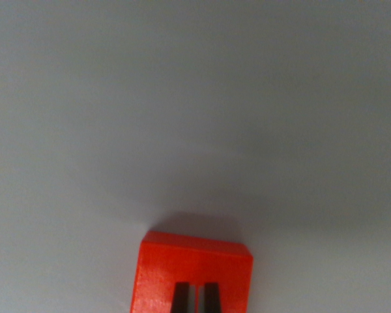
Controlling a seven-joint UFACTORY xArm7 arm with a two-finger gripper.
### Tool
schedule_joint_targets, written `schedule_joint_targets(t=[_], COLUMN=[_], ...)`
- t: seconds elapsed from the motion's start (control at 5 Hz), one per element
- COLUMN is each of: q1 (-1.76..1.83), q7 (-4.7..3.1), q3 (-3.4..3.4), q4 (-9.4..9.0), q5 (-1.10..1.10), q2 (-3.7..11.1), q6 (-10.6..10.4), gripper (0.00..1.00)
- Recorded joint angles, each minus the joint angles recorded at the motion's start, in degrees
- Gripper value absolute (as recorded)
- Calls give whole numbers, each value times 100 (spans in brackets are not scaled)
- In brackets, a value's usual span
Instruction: Reach red block
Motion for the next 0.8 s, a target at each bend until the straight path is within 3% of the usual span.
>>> schedule_joint_targets(t=[0.8], q1=[14], q7=[8], q3=[10], q4=[-63], q5=[-2], q2=[52], q6=[-106], gripper=[0])
